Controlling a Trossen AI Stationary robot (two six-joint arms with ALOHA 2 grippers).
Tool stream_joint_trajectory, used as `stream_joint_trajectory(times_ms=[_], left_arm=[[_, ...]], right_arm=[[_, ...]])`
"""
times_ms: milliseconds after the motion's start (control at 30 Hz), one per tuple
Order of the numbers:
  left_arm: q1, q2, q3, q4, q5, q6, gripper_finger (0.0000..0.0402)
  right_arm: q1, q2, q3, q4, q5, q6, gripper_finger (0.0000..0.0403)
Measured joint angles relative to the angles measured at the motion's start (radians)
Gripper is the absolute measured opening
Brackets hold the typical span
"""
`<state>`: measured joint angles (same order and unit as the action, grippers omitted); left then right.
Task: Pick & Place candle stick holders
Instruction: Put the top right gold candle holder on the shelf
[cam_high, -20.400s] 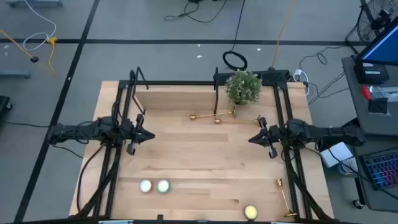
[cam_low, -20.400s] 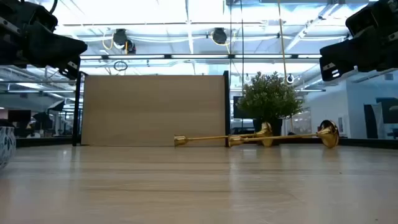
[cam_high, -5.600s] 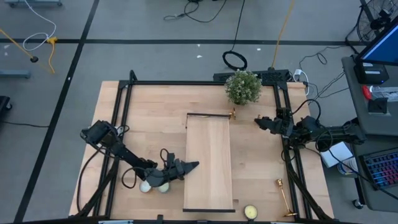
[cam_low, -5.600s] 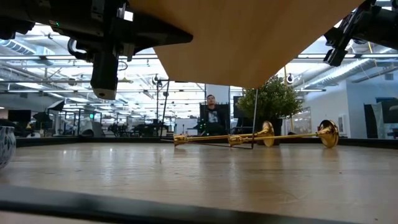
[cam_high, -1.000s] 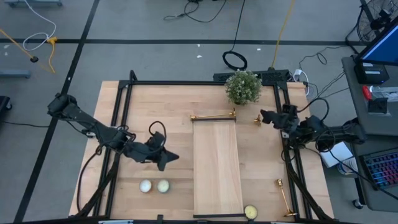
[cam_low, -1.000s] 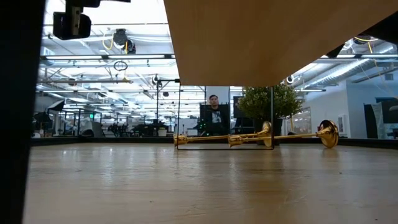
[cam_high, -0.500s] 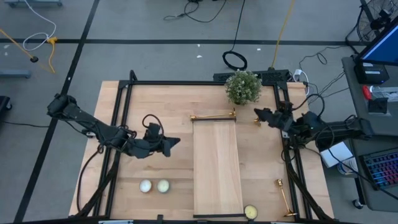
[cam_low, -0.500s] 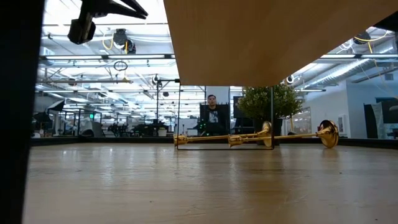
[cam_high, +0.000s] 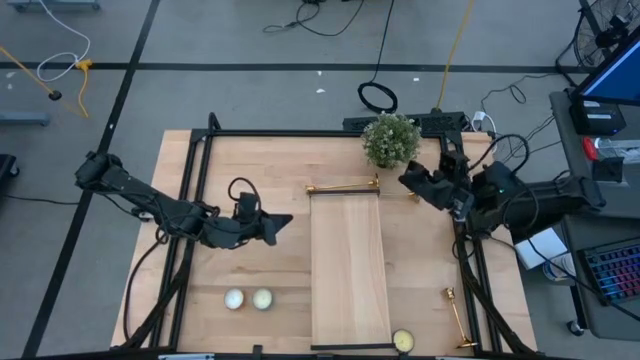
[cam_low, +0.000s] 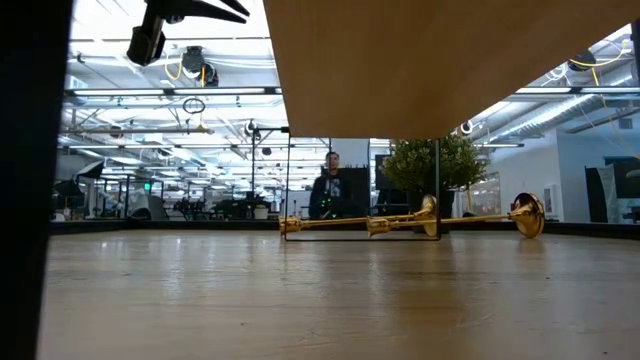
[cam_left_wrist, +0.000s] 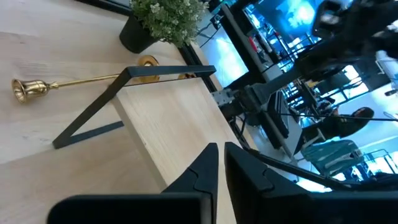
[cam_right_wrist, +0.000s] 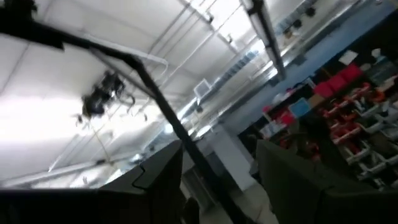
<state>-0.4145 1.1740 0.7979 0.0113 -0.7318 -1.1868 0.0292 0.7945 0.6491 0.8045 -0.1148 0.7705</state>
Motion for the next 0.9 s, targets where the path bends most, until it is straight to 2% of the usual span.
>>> stream_joint_trajectory(times_ms=[100, 200, 500, 633, 900], left_arm=[[0.000, 0.000, 0.000, 0.000, 0.009, 0.004, 0.0018], [0.000, 0.000, 0.000, 0.000, 0.023, 0.004, 0.0005], [-0.001, 0.000, 0.000, 0.000, 0.068, 0.003, 0.0030], [-0.001, 0.000, 0.000, 0.000, 0.068, 0.003, 0.0029], [0.000, 0.000, 0.000, 0.000, 0.066, 0.003, 0.0004]], right_arm=[[0.000, 0.028, 0.095, -0.185, -0.022, -0.058, 0.0203], [-0.003, 0.032, 0.191, -0.464, -0.011, -0.136, 0.0203], [-0.057, 0.024, 0.447, -1.314, 0.173, -0.309, 0.0203], [-0.086, 0.037, 0.457, -1.481, 0.213, -0.296, 0.0203], [-0.090, 0.169, 0.457, -1.742, 0.190, -0.337, 0.0203]])
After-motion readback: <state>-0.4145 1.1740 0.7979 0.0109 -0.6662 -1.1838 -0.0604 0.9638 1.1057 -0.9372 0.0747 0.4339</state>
